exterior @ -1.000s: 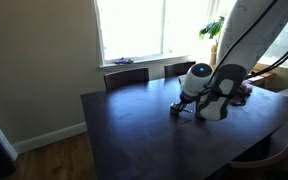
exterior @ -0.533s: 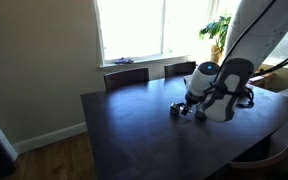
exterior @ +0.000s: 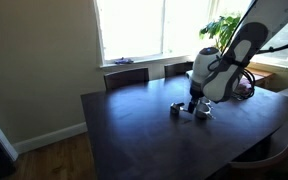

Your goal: Pile up the silver pots

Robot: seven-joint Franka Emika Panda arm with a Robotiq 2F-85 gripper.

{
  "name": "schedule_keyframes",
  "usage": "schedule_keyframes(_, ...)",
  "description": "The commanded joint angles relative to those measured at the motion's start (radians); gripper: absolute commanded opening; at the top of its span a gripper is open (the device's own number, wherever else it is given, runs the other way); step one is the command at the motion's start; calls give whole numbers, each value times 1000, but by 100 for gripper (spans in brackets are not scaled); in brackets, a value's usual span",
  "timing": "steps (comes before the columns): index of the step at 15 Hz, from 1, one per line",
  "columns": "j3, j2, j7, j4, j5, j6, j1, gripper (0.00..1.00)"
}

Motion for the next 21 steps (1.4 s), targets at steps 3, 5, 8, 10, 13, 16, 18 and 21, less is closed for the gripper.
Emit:
schedule_keyframes(3,240,-16,-84,145,-26,-256,-257,100)
schedule_keyframes(5,297,18,-104,205,-16,-314,-310,100)
schedule_keyframes(8,352,73,-129,289,-5,-396,-360,100)
schedule_keyframes(10,371,109,-142,336,-6,-425,-380,100)
schedule_keyframes(13,394,159,-178,397,-6,-441,-408,100)
schedule_keyframes(16,414,199,-220,445,-6,-439,-431,100)
schedule_keyframes(18,430,220,-249,472,-2,-441,-447,100)
schedule_keyframes(21,446,243,-279,502,-1,-447,-460,100)
